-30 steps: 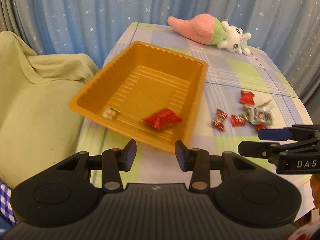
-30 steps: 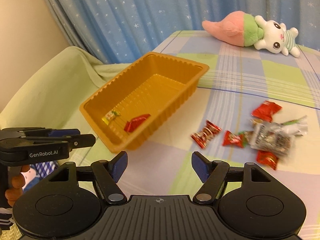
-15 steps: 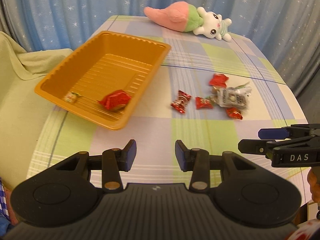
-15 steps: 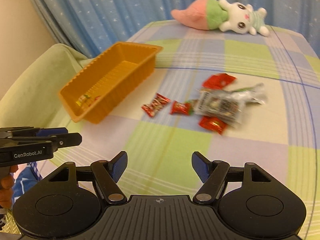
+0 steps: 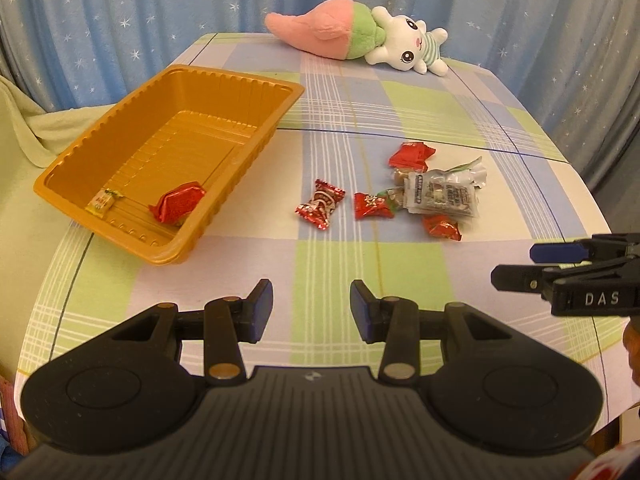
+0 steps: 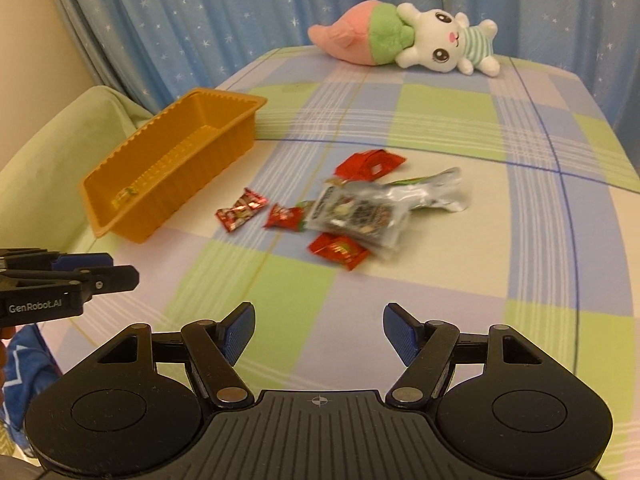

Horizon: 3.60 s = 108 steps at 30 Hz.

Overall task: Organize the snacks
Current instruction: 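Withdraw both open tools from the tray back toward the snacks, then grasp the clear nut packet with the right tool, then grasp the red-and-white candy with the left tool while the right holds the nut packet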

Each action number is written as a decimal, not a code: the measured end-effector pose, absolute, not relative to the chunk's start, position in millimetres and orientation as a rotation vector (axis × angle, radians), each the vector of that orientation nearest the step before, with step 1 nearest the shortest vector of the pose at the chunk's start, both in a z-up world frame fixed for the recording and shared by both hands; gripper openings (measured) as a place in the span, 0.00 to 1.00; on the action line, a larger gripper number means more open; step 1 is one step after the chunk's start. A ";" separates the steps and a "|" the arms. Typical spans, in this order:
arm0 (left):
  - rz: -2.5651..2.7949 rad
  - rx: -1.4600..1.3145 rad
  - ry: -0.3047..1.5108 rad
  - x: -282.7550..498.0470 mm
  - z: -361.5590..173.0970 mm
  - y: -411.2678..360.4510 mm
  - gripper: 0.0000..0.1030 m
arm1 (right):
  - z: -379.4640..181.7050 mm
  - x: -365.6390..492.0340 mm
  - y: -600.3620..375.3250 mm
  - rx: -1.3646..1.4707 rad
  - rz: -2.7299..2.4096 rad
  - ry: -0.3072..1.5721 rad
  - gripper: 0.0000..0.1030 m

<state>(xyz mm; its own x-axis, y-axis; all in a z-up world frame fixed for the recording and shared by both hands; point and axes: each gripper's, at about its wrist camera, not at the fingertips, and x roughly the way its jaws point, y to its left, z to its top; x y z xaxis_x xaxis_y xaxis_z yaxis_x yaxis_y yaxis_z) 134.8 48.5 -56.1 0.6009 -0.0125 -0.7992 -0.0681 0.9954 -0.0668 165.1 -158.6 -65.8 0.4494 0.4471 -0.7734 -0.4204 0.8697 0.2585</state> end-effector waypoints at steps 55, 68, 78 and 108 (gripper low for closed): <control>-0.006 -0.018 0.992 206.9 -92.1 37.9 0.41 | -120.0 217.5 -133.7 -0.058 0.653 1.030 0.44; -0.024 0.001 0.980 205.5 -90.8 37.9 0.41 | -112.7 222.6 -119.5 -0.066 0.541 0.988 0.44; -0.030 0.030 0.966 209.1 -90.7 39.3 0.41 | -123.6 216.1 -105.8 -0.161 0.510 0.962 0.38; -0.101 0.239 0.998 275.9 -125.5 16.7 0.20 | -87.6 192.6 -217.9 0.203 0.242 0.962 0.36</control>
